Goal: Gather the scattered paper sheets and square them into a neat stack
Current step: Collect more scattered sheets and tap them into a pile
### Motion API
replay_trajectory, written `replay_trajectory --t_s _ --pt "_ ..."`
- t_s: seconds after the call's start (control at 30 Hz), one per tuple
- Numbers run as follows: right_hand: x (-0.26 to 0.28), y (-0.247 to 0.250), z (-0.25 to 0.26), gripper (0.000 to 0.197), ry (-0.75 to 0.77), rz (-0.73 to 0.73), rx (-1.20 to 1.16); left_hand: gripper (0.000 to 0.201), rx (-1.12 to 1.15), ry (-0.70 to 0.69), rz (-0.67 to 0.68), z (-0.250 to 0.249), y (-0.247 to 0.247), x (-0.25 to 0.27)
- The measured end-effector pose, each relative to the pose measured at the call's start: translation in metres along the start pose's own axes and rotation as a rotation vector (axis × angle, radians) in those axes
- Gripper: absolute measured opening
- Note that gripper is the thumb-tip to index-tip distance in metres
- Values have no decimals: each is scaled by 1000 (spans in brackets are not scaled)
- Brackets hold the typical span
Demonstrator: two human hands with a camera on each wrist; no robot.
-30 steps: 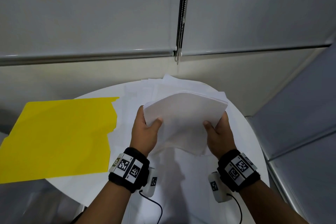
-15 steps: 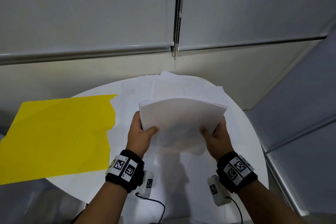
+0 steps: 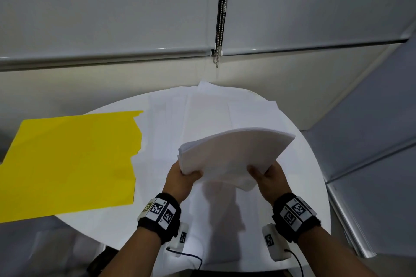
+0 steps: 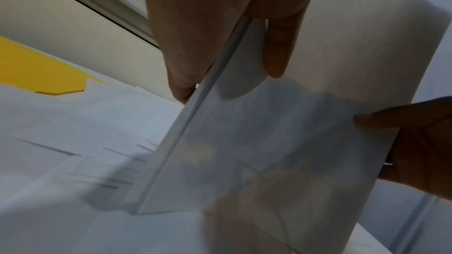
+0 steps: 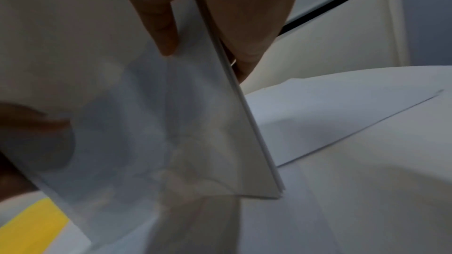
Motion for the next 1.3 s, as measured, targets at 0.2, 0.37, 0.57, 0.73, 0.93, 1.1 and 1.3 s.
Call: replay_trajectory --t_s 0.2,0.37,0.57,0.73,0.93,1.1,1.3 --pt "-4 -1 -4 24 -18 -60 -88 32 17 -19 0 2 -3 2" --pt "3 -9 -21 28 -79 48 22 26 -71 74 8 25 -3 4" --pt "-17 -10 -23 28 -49 128 32 23 -153 61 -14 33 7 -5" --pt "-38 -33 -23 27 -73 358 298 18 -253 133 -155 43 17 -18" --pt "-70 -10 -58 26 -185 351 463 47 -364 331 -222 78 21 -52" --pt "-135 58 -86 37 -232 71 606 46 -393 388 -232 84 14 -64" --pt "-177 78 -121 88 -437 -182 859 42 -411 420 -259 87 12 -63"
Point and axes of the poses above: each hand's wrist, its own x-axis away from the middle knuckle, its own y-axis out of the back of the hand, z = x × y, the point moved 2 cm from there along -x, towards the middle knuckle, and after that the axes turned 4 degrees about -z, right-handed, at the moved point
